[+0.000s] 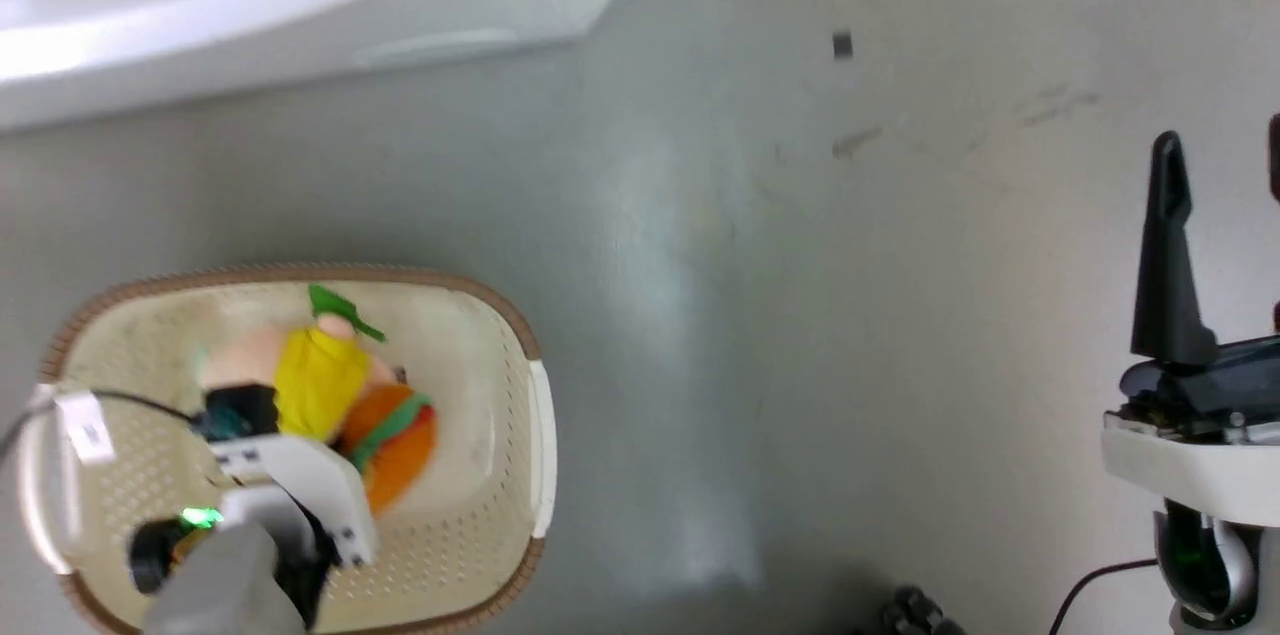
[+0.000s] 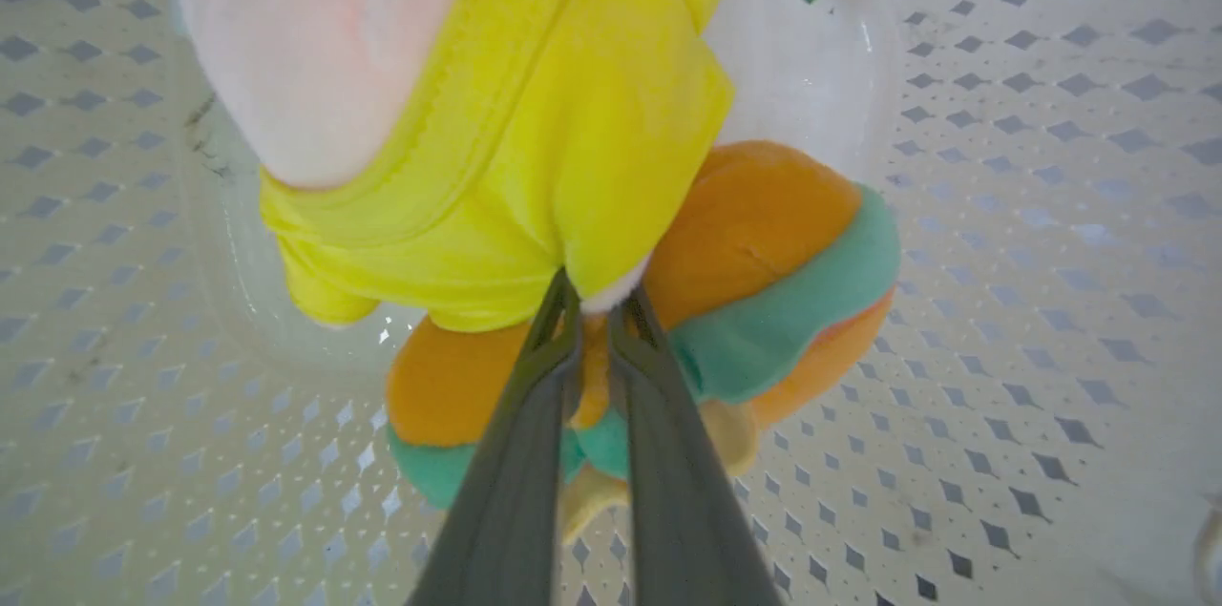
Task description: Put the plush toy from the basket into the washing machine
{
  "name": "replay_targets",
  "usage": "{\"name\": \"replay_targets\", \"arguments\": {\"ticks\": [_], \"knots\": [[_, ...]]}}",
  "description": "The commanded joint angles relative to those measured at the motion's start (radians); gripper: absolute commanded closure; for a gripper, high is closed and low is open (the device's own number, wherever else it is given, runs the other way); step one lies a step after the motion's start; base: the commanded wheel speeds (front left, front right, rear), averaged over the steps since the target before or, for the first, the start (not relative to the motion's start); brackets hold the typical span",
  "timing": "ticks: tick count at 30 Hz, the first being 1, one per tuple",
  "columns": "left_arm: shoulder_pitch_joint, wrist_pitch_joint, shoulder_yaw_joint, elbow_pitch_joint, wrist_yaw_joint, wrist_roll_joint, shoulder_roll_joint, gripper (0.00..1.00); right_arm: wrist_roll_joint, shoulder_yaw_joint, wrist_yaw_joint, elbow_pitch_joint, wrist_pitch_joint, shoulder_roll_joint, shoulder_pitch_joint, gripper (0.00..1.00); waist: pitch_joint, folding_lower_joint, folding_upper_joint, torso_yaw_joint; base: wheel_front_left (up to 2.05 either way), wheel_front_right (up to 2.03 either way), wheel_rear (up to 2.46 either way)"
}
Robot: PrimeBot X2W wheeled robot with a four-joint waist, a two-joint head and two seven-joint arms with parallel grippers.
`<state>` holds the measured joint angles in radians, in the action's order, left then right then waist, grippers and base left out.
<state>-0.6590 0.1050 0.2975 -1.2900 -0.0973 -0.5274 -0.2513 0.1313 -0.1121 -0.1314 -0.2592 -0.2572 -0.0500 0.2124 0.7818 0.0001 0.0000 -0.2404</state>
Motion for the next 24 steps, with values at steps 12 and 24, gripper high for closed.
{"name": "replay_targets", "arguments": {"ticks": [12,24], "knots": [[0.156,0.123,0.033,0.016,-0.028,-0.017,0.074,1.00,-0.052,0.013,0.001,0.064,-0.005,0.000,-0.082,0.00,-0.360,-0.0001,0.0000,0.121,0.00,0.00,0.00],[0.305,0.156,0.070,0.235,-0.033,0.010,0.081,1.00,-0.071,0.021,0.001,0.095,-0.005,0.000,-0.172,0.00,-0.547,-0.0001,0.0000,0.194,0.00,0.00,0.00]]}}
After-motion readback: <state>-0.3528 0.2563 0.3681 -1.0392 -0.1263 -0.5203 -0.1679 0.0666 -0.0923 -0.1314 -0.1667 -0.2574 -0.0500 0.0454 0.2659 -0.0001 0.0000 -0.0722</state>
